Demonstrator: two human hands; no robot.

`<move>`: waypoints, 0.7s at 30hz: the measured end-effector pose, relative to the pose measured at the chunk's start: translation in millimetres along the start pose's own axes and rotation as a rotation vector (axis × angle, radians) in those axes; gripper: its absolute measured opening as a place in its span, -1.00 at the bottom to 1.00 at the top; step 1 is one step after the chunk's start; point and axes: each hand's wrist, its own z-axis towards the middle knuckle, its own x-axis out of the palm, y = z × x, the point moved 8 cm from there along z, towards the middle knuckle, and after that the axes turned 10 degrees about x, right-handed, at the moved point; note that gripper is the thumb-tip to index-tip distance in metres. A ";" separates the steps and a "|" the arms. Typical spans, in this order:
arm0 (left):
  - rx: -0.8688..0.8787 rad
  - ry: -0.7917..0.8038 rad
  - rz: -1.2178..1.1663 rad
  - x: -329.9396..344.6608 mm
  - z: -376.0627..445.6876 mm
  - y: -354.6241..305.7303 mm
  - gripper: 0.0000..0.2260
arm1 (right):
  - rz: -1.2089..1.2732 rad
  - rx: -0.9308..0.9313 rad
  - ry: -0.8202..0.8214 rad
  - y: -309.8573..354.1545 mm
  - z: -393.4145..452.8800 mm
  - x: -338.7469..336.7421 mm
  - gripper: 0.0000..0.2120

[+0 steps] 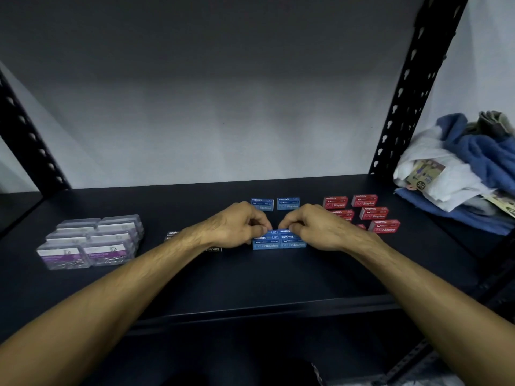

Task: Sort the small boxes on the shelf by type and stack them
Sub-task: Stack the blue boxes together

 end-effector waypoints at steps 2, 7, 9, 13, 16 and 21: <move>-0.001 0.002 0.008 0.1 -0.4 -0.2 -0.85 | 0.003 0.004 0.004 -0.5 -0.5 0.5 -0.72; -0.002 -0.006 -0.016 -0.1 -2.4 -0.6 -0.84 | 0.033 0.019 0.007 -0.4 -4.6 -0.7 -0.78; -0.003 0.005 -0.013 0.5 -3.0 0.0 -0.80 | 0.040 0.032 0.028 -0.4 -7.7 -0.5 -0.74; 0.008 0.022 0.026 3.3 -4.2 -0.2 -0.80 | -0.030 0.022 0.040 3.2 -9.9 2.3 -0.64; 0.016 0.016 0.073 3.3 -4.0 -2.6 -0.83 | -0.051 0.005 0.019 3.5 -8.3 3.9 -0.72; 0.020 0.014 0.084 3.3 -2.9 -2.1 -0.84 | -0.056 0.008 0.014 2.5 -7.4 5.4 -0.72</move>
